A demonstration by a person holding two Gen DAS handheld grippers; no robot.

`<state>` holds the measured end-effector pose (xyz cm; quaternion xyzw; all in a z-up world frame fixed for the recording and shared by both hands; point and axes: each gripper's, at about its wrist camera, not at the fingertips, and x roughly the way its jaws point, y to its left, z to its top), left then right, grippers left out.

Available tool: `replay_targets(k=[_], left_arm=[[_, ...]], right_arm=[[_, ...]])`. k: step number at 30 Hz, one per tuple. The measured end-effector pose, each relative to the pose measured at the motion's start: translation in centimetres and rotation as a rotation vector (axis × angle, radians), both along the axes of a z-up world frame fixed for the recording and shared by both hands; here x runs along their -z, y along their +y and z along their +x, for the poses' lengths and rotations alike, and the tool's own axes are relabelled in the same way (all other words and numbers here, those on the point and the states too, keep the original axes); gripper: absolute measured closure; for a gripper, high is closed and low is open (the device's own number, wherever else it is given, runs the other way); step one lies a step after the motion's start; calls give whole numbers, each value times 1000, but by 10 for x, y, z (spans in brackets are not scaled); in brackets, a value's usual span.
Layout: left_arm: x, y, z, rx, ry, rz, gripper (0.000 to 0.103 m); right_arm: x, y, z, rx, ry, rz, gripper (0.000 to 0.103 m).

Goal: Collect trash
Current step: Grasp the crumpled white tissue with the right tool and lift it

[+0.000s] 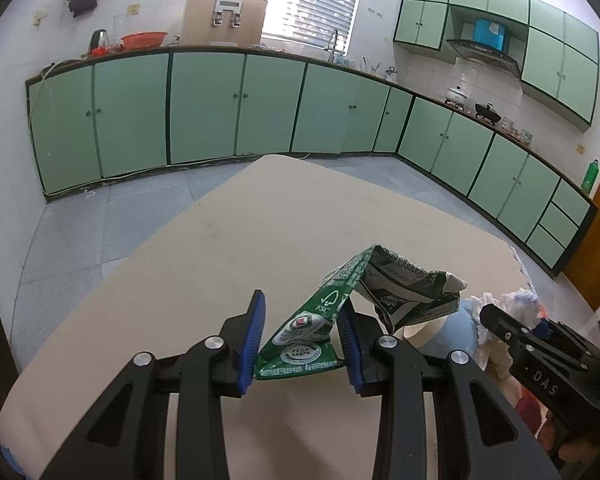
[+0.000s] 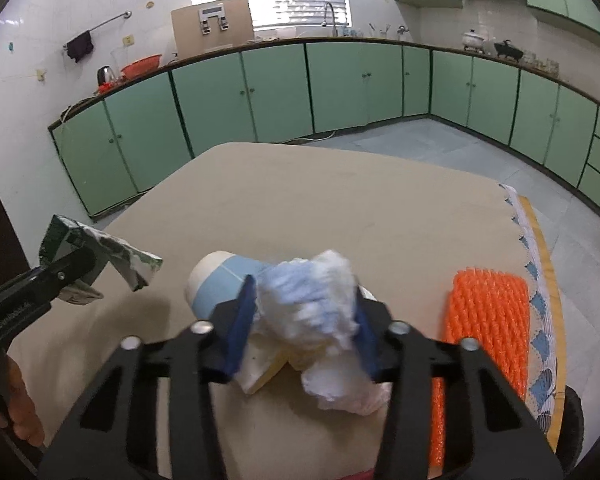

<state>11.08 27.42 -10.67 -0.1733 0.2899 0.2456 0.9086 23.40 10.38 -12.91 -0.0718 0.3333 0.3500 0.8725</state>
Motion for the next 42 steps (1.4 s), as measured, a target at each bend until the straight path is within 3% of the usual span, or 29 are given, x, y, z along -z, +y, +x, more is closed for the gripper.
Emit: replay_targets(k=[4,25,30,35,42], left_arm=[[-6,3,-1,6,-9,5,67],[-45,-31,-4,81,-96,45,67],[-44,-40,-2,101,-92,51,67],[-38,-42,-1,109,-73,49,67],[-28,-44,-3,110,-41,46,67]], right_arm=[[-8,-7,-6,-30,-9,21,80],[-92,-87,-6,-46,17,323,81],[-84,-93,-11,-36,26,299,81],[-59,-86,-25,-47,51,229,81],[-33,-78,-47,-77,88,169,73]])
